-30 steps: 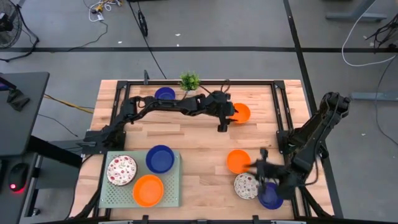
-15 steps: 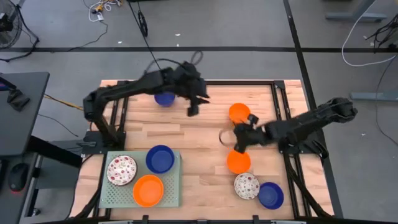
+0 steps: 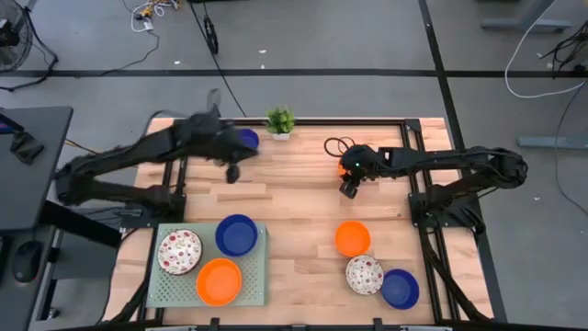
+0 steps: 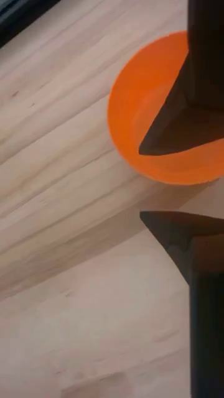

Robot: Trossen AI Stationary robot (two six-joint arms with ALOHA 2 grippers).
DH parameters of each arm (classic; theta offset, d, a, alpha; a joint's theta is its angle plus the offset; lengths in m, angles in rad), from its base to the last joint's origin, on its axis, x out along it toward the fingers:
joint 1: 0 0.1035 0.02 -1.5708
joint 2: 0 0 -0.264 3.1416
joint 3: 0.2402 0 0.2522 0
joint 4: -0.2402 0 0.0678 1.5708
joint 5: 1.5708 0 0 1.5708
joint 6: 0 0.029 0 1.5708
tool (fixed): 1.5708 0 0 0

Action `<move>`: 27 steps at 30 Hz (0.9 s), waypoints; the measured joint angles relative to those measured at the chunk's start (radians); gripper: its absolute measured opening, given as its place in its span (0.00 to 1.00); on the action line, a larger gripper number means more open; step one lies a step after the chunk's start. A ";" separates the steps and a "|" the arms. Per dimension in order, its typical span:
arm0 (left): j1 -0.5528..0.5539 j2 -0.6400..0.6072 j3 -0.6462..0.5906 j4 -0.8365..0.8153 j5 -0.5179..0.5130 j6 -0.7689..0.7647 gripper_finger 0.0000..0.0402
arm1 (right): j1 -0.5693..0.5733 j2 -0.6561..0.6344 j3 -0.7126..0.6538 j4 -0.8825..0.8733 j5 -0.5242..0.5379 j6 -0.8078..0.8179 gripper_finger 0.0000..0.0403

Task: Pick & Place Mini bowls
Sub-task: Stack the orange bowl on top of the orange bowl on the shelf

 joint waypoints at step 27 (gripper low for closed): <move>-0.237 -0.535 -0.624 0.492 -0.155 -0.255 0.05 | -0.026 0.232 0.005 0.093 -0.064 -0.150 0.02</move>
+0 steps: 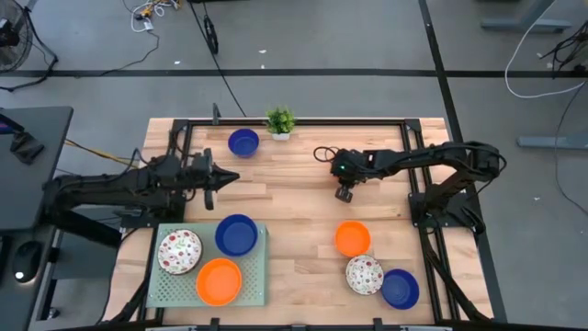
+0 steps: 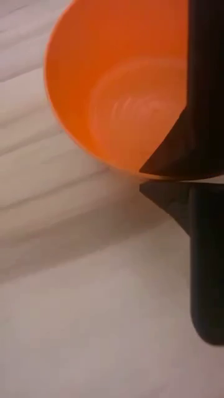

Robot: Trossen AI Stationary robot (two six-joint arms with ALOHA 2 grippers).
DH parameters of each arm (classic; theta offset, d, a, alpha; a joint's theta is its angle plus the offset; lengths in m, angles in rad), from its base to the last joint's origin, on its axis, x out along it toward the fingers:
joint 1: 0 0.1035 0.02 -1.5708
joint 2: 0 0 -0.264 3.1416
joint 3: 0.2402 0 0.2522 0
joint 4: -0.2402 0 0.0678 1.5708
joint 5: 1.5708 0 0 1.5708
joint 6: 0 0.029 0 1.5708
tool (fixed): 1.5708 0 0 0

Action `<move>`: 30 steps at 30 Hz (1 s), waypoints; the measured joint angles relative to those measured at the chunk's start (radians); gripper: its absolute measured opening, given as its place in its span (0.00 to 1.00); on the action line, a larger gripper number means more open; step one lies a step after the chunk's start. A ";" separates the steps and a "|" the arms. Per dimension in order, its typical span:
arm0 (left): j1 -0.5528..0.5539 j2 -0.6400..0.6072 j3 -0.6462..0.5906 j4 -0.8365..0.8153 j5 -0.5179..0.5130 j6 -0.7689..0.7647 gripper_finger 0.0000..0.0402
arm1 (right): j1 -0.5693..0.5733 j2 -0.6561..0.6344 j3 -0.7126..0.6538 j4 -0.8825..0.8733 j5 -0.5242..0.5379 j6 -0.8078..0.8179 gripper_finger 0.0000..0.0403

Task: Pick & Place Mini bowls
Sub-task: Stack the orange bowl on top of the orange bowl on the shelf

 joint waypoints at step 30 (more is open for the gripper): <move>-0.280 0.713 0.181 0.744 0.124 0.392 0.19 | 0.624 -0.016 0.252 0.122 -0.194 -0.195 0.02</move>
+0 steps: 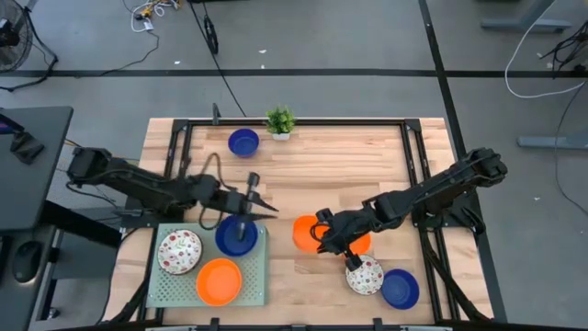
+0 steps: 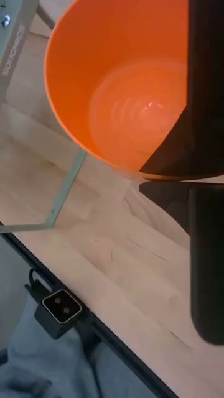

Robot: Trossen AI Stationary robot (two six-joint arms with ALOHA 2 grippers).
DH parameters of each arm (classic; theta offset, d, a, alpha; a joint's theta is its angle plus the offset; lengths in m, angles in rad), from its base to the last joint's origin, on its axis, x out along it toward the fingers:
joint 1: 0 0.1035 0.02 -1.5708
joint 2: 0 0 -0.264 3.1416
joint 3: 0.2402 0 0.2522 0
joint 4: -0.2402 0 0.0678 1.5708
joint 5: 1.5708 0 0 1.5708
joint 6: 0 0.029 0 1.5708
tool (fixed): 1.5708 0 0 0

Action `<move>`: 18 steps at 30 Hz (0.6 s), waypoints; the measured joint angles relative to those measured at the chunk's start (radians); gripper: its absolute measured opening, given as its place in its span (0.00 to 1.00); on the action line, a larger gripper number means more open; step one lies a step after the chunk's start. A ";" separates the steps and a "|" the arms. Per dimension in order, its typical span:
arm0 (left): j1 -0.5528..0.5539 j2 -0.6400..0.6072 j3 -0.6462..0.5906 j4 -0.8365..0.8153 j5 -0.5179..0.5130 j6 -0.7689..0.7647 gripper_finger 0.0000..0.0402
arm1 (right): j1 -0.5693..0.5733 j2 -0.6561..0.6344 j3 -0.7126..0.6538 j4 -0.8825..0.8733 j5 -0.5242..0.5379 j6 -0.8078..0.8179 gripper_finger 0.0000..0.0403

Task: Pick & Place Mini bowls
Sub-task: Stack the orange bowl on top of the orange bowl on the shelf

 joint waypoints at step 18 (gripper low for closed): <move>0.000 0.329 0.358 -0.400 0.124 0.107 0.46 | 0.004 -0.064 -0.001 -0.010 -0.003 0.029 0.02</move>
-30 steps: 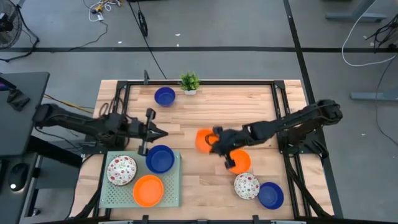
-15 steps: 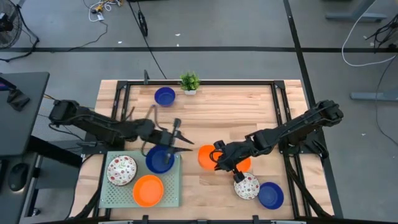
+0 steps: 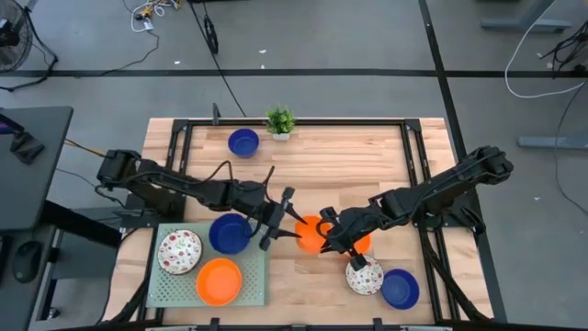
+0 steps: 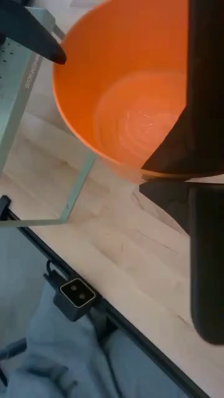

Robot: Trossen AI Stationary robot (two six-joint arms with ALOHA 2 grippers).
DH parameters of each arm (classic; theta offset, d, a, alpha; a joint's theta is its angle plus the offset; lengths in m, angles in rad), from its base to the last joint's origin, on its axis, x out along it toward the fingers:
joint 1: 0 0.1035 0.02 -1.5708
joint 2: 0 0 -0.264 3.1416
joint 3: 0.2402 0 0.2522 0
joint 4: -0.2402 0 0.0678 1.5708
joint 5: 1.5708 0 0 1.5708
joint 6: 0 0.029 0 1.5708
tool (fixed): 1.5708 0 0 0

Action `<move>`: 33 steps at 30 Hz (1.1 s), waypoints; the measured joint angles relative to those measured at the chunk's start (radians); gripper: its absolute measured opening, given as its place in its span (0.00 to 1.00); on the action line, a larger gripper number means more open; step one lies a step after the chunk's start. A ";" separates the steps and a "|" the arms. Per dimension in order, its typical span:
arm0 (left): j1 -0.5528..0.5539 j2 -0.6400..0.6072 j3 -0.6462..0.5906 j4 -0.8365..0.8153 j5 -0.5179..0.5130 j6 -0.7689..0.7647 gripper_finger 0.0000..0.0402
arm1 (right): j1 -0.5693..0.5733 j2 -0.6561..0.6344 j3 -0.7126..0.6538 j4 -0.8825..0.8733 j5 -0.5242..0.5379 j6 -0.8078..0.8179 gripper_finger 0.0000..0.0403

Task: Pick & Place Mini bowls
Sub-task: Stack the orange bowl on top of the orange bowl on the shelf

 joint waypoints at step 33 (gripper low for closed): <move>0.000 0.003 -0.004 -0.051 -0.038 0.064 0.44 | -0.006 0.001 0.002 -0.024 0.085 0.023 0.02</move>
